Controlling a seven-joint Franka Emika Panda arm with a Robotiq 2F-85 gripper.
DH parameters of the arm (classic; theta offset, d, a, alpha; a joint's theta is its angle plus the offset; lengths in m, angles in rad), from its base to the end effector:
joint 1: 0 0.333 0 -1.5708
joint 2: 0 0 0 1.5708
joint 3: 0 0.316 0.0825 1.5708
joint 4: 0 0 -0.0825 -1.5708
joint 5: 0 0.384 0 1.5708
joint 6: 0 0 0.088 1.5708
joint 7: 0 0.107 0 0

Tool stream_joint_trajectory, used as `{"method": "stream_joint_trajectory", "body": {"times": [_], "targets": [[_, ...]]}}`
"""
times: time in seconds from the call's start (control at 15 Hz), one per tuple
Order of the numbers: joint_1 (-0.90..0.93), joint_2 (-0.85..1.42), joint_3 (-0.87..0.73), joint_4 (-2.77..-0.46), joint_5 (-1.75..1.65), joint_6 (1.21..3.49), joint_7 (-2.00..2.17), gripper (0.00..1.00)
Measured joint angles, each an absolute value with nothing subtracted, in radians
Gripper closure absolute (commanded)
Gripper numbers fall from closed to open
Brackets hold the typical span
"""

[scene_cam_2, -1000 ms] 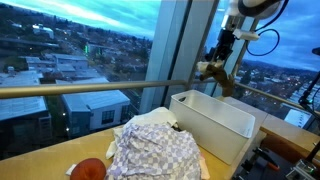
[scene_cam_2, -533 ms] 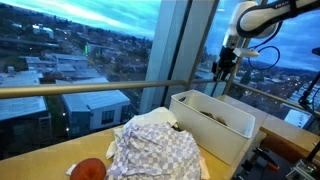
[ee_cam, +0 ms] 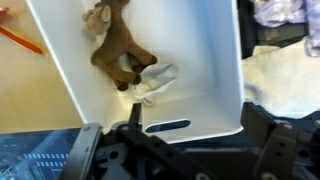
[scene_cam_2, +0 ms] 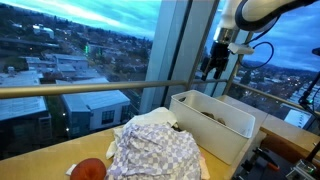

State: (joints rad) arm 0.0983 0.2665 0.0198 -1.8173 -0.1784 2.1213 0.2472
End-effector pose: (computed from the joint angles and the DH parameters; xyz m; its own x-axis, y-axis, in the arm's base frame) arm 0.6268 0.0655 0.3965 0.9972 -0.0346 0.0664 -0.0435 -0.9896 0.1374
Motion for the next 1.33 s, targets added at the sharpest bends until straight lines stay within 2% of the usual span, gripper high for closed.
{"method": "stream_joint_trajectory", "body": {"times": [0.6,1.33], "targets": [[0.293,0.404,0.143,-1.813,-0.179,2.122,0.284,0.0],[0.408,0.681,0.151,-1.674,-0.276,2.122,0.198,0.0]]}}
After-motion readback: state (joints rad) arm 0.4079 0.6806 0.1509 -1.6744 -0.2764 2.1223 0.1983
